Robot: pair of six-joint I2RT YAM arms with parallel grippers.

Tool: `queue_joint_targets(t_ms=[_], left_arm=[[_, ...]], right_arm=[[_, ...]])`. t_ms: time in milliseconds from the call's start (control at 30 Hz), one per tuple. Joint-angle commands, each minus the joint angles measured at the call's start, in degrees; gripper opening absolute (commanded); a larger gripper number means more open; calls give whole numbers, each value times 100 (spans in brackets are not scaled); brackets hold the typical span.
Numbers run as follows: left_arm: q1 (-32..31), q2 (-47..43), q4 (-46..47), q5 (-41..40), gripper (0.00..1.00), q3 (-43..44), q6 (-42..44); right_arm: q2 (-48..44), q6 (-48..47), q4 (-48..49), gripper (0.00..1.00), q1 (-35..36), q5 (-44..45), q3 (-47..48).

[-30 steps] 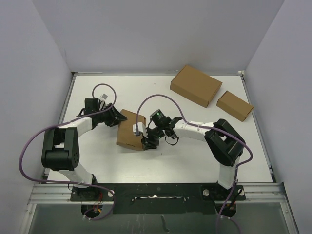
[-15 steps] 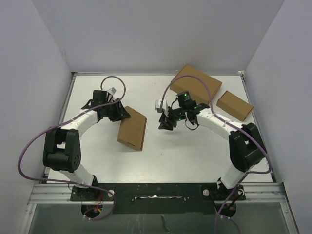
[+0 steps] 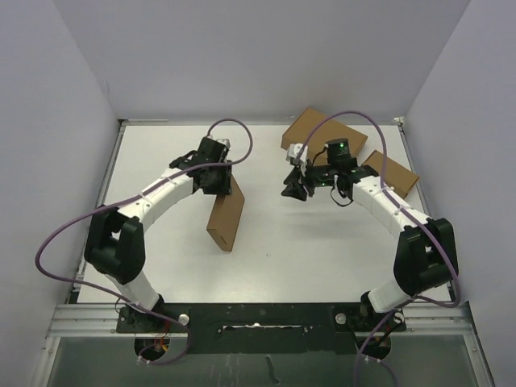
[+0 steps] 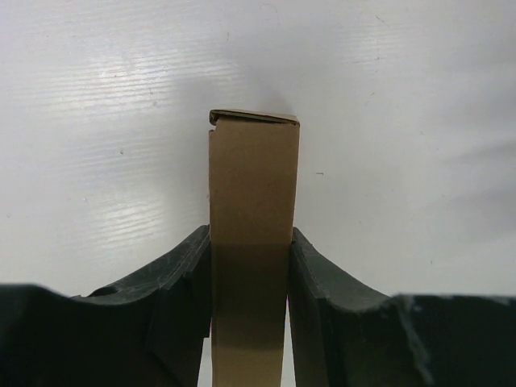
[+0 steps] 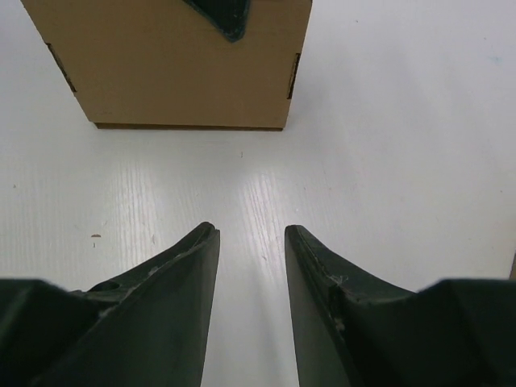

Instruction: Fold the paper box

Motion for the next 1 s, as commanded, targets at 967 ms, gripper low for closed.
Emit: queue_joint_targets(t_ms=[967], left_arm=[[-603,629,199,-432,11,-810,624]], right_arm=[[-636,588,464,40,-764,-772,-228]])
